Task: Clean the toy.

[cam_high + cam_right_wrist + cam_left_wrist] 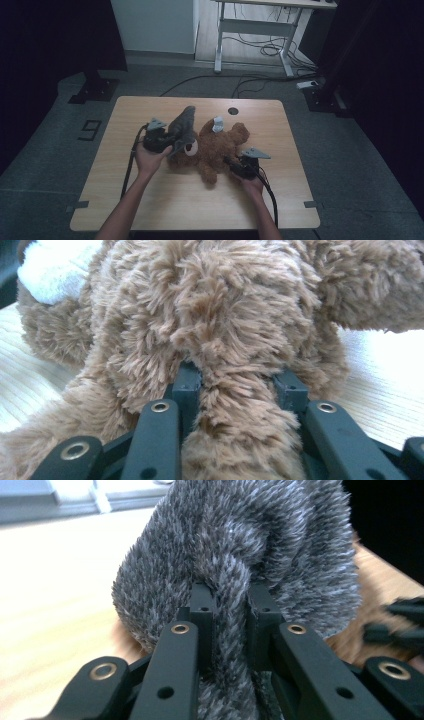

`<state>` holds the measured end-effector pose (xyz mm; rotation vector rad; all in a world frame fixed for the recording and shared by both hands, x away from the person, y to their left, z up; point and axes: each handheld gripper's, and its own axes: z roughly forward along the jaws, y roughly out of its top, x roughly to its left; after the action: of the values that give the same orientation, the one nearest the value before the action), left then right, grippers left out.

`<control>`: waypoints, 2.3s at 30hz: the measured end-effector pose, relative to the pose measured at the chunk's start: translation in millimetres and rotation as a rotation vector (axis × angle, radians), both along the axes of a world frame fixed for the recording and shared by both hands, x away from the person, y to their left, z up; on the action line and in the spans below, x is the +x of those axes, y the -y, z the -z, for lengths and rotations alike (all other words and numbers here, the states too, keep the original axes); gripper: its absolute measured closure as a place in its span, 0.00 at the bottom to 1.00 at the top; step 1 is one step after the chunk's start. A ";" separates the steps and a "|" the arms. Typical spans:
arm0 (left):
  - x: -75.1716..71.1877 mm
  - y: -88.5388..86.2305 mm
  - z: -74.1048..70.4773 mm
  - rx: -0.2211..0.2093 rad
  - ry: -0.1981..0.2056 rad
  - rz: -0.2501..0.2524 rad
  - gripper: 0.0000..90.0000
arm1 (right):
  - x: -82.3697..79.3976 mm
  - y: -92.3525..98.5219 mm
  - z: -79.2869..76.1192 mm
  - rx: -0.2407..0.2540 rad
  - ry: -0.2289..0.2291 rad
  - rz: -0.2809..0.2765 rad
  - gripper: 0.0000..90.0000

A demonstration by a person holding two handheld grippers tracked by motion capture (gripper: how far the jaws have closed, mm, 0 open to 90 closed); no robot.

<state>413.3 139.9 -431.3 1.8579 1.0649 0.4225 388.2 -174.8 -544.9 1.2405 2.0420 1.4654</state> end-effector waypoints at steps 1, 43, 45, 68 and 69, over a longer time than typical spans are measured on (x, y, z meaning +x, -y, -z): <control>2.6 9.3 -3.1 0.018 0.006 0.013 0.86 | -1.5 1.6 0.4 0.002 0.001 -0.006 0.72; -36.5 23.9 50.7 -0.013 -0.038 0.122 0.86 | -16.7 -1.4 -16.9 0.005 -0.008 -0.098 0.60; -42.2 24.6 45.0 -0.028 -0.046 0.128 0.86 | -19.7 -0.1 -13.2 0.019 -0.010 -0.094 0.64; -19.2 109.2 24.4 0.053 -0.056 0.193 0.86 | -26.6 2.3 -7.8 0.004 0.050 -0.069 0.68; -19.2 102.7 24.0 0.062 -0.054 0.178 0.86 | -26.6 2.3 -7.8 0.004 0.050 -0.069 0.68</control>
<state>394.0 37.2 -455.3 2.0104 0.9213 0.3052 361.5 -177.1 -537.1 1.1332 2.0692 1.5161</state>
